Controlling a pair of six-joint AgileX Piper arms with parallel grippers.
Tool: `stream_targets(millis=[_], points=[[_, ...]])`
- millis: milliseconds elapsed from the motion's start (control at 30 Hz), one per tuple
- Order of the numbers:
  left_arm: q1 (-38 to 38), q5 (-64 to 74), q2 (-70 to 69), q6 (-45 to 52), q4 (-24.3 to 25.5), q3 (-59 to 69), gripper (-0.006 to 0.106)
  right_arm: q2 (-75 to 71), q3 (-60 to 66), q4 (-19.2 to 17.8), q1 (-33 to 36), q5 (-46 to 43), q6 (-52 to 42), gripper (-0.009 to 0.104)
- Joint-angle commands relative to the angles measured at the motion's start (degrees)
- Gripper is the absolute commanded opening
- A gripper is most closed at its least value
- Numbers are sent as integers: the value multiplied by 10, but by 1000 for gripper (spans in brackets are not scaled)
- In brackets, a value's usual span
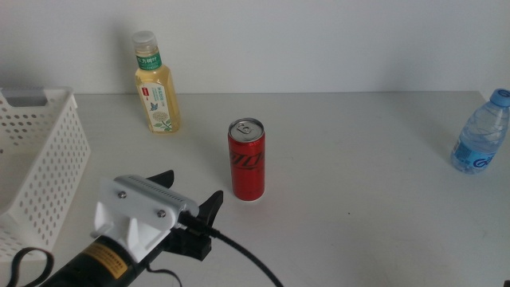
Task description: Use arms to grab the bottles and put them into the dustbin to the left of the table.
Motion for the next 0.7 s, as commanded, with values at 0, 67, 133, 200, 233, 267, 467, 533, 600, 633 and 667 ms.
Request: stream_targets(millis=[0,67,133,200,233,267,467,533,600,633,667], points=[[1,-37,13,1,-7,-40,93,-12,-4,-5,-3,-37,-5,94],[1,-37,36,-5,-1,-60,93,-12,-4,-5,-3,-37,-5,94],[1,-38,57,-8,12,-78,93,-12,-4,-5,-3,-37,-5,94],[1,-38,78,-11,15,-98,93,-12,-4,-5,-3,-37,-5,94],[1,-38,87,-12,15,-107,93,-12,-4,-5,-3,-37,-5,94],[6,-38,95,-17,17,-116,93,-12,-4,-5,-3,-37,-5,94],[63,-38,137,-75,125,-158,93,-12,-4,-5,-3,-37,-5,94],[80,-38,151,-93,161,-173,93,-12,-4,-5,-3,-37,-5,94],[92,-38,166,-102,189,-189,93,-12,-4,-5,-3,-37,-5,94],[93,-38,172,-103,193,-195,93,-12,-4,-5,-3,-37,-5,94],[93,-39,179,-104,193,-203,93,-12,-4,-5,-3,-37,-5,94]])
